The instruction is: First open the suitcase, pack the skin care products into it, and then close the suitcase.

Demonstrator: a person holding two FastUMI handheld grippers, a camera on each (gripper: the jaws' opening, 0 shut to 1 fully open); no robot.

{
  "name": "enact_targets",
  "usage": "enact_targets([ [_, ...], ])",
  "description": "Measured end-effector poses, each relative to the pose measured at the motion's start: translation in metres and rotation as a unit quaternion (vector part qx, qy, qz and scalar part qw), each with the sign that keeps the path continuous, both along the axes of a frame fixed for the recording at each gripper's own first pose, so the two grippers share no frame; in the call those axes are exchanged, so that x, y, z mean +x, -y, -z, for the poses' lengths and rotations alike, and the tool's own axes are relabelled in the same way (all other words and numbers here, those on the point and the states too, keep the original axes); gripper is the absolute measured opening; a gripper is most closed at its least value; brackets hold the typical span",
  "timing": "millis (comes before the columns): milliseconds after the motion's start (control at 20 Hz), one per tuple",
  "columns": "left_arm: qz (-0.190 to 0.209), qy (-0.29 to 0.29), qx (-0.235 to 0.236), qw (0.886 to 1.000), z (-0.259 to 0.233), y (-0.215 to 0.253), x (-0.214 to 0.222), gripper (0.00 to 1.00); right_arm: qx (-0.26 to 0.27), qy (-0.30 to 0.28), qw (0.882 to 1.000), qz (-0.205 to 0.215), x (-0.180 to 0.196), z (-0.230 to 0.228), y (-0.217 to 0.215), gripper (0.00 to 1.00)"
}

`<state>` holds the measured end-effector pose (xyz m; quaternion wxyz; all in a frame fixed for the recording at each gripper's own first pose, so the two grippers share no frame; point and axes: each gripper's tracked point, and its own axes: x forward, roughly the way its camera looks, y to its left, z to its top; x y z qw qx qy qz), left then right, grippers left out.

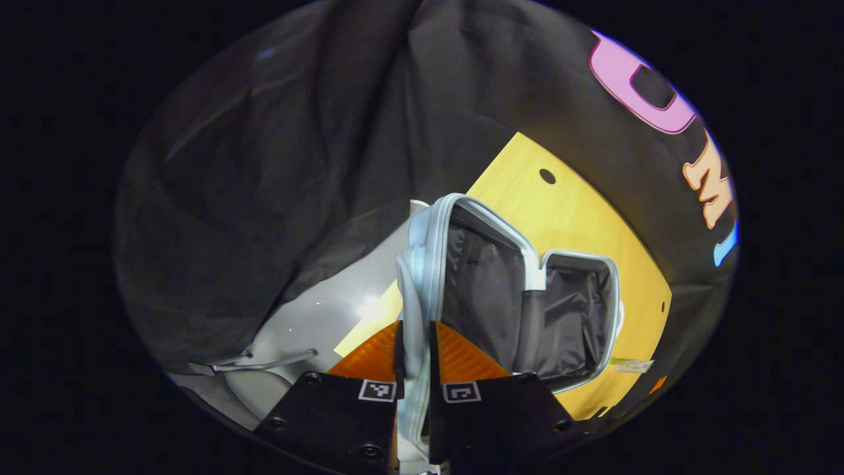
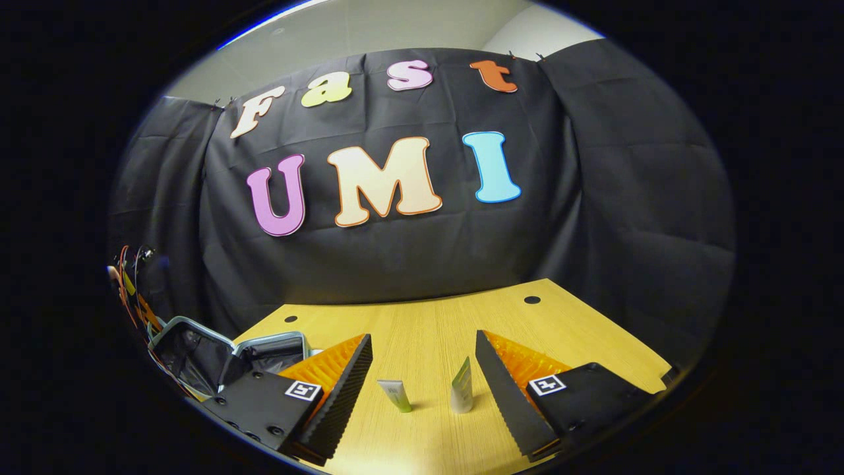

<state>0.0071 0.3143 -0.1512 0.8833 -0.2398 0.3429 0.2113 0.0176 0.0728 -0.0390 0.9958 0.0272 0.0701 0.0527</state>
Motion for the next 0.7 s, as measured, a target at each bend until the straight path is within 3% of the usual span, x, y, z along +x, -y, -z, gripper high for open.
enact_targets([
  [300, 0.013, 0.011, -0.069, 0.998, 0.054, 0.005, 0.008, 0.11, -0.016, -0.002, 1.0, 0.001, -0.007, -0.002, -0.001, 0.94],
  [400, 0.024, 0.03, -0.096, 0.995, 0.062, 0.008, 0.01, 0.13, -0.024, -0.006, 1.0, 0.002, -0.01, 0.001, 0.001, 0.98],
  [700, 0.01, 0.042, -0.141, 0.989, 0.081, 0.001, -0.003, 0.37, -0.036, -0.014, 0.999, -0.003, -0.017, 0.007, -0.005, 0.98],
])
